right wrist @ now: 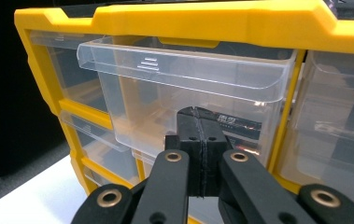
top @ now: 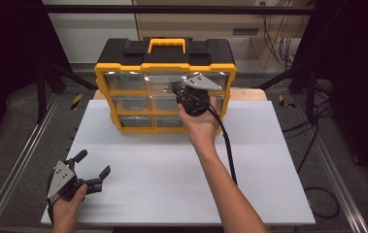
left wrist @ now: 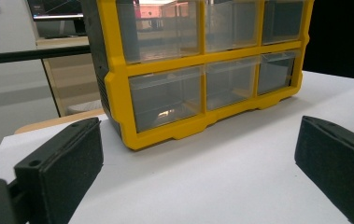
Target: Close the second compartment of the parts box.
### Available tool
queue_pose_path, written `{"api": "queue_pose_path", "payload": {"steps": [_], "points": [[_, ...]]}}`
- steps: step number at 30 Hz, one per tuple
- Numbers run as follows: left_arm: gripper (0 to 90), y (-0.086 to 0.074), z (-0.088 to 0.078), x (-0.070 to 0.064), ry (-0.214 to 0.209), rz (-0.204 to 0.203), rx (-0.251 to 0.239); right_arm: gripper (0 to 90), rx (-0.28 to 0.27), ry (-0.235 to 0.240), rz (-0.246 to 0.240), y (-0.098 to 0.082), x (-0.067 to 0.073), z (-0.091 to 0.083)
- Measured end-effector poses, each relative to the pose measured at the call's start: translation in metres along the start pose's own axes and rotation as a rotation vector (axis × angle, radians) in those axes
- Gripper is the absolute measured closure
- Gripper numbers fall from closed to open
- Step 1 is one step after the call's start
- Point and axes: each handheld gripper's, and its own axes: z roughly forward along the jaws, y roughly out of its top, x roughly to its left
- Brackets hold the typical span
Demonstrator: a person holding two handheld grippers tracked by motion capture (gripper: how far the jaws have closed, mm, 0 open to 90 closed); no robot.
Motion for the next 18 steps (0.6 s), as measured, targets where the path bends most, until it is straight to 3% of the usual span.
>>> {"api": "queue_pose_path", "payload": {"steps": [18], "points": [[0.8,0.0001,-0.0011,0.0012,0.004,-0.007,-0.006,90.0,0.000,-0.024,-0.013,0.0015,-0.0003,0.0044]]}}
